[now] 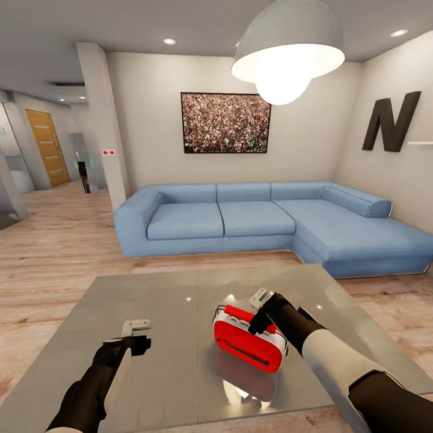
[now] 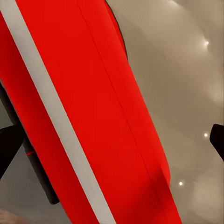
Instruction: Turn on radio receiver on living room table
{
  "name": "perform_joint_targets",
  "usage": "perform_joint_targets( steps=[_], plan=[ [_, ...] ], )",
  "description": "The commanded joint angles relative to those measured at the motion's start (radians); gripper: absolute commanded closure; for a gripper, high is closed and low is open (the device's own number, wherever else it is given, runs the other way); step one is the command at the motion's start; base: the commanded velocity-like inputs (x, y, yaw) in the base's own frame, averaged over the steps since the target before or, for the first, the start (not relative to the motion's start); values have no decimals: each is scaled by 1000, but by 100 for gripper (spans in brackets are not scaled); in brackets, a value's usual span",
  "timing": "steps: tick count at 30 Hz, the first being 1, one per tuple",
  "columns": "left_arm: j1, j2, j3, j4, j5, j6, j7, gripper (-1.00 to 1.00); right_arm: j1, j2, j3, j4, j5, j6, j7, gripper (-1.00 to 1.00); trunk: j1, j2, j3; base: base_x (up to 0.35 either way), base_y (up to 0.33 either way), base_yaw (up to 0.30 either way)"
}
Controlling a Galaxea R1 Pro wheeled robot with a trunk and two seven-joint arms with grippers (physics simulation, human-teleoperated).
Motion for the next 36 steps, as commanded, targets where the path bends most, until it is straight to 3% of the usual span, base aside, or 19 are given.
perform_joint_targets(
  steps=[1, 24, 25, 36],
  plan=[
    [0, 1, 0, 0, 0, 0, 0, -100, 0, 0, 0, 0, 0, 0, 0, -100, 0, 0, 0, 0, 0, 0],
    [0, 1, 0, 0, 0, 0, 0, -100, 0, 0, 0, 0, 0, 0, 1, -100, 8, -14, -6, 0, 0, 0],
    [0, 1, 0, 0, 0, 0, 0, -100, 1, 0, 0, 0, 0, 0, 1, 100, 8, -14, -6, 0, 0, 0],
    [0, 0, 0, 0, 0, 0, -1, -100, 0, 0, 0, 0, 0, 0, 4, 100, 8, -14, -6, 0, 0, 0]
  ],
)
